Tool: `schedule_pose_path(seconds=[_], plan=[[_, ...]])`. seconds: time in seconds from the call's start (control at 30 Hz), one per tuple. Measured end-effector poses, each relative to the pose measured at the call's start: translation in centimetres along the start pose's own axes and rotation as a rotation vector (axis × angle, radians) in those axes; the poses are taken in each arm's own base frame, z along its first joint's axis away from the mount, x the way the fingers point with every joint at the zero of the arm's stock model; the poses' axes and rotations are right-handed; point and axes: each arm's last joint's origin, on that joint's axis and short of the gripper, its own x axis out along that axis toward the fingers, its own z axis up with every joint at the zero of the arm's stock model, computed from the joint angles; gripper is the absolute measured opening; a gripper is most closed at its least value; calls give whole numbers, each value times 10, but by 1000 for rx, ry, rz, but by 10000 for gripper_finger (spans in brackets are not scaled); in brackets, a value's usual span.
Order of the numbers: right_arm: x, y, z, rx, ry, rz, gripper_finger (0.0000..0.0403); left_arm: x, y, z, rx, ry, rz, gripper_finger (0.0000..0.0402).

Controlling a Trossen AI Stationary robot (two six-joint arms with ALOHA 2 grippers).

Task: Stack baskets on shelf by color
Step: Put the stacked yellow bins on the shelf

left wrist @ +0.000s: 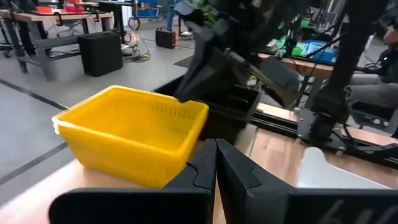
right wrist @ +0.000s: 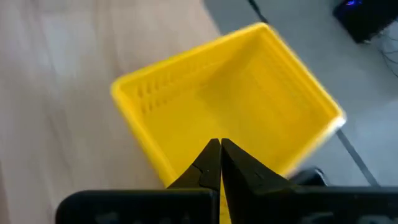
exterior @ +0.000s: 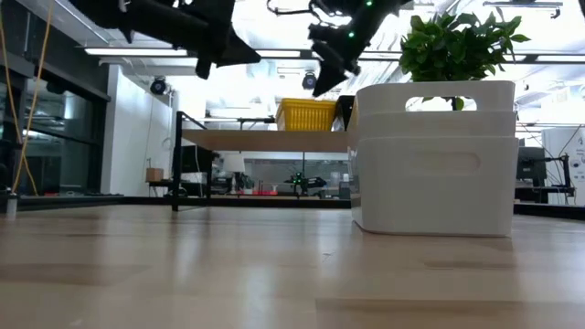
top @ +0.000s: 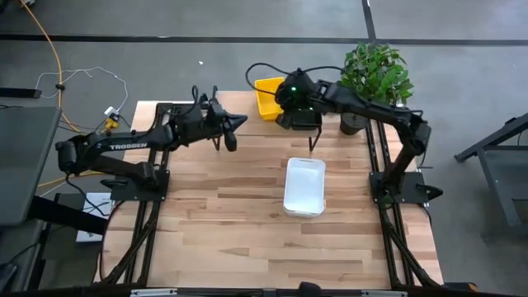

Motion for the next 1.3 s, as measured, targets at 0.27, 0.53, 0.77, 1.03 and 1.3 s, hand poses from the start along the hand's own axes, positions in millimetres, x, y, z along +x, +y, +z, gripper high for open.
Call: schedule_pose_path(seconds=[0.27, 0.53, 0.77, 1.03, 1.3], plan=[[20, 7, -1, -53, 85, 24, 0, -25, -19, -19, -15, -14, 24, 0], [12, 4, 3, -34, 89, 8, 0, -38, -28, -14, 10, -57, 57, 0], [2, 8, 8, -9, 102, 26, 0, -39, -32, -15, 28, -53, 39, 0], [5, 9, 5, 8, 143, -20, 0, -39, -31, -16, 25, -38, 40, 0], [5, 9, 3, 36, 164, -20, 0, -39, -31, -18, 13, -18, 41, 0]])
